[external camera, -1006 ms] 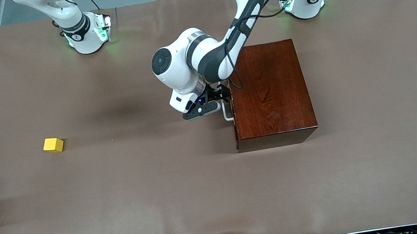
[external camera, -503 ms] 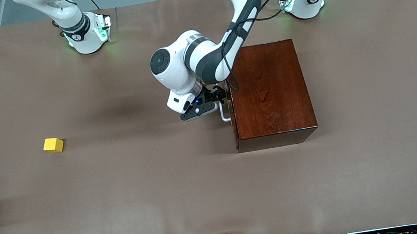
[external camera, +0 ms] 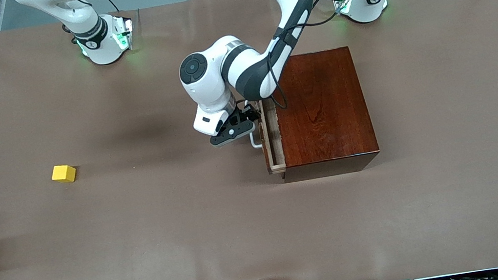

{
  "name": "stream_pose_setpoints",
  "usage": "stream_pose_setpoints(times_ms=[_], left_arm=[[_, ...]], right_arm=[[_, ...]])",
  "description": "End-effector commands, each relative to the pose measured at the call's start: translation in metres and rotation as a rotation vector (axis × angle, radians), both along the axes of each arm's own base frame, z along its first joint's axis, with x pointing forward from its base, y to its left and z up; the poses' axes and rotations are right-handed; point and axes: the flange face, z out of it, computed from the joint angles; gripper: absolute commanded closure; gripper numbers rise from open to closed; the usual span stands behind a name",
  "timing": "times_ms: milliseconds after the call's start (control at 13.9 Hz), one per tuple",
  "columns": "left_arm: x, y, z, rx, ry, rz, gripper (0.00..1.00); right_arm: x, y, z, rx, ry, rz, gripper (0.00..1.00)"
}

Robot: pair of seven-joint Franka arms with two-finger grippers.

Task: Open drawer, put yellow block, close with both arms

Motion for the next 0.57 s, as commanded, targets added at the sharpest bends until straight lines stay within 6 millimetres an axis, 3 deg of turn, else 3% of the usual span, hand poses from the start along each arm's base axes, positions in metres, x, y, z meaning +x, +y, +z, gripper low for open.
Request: stream_pose_setpoints(times_ms=[0,287,503], left_arm=[[-0.003,-0.033,-0.001,-0.199,-0.056,0.049,0.0],[-0.001,-0.042,0.005,-0.283,-0.087,0.081,0.0],[0.0,-0.049,0.011,-0.352,-0.119,0.116,0.0]], right_arm=[[-0.001,-0.006,0.008,-0.009,-0.017,-0.022,0.0],[0.003,-0.008,0.003,-0.021,-0.013,-0.018,0.0],[0.012,-0.008,-0.014,-0.018,0.019,-0.022,0.0]])
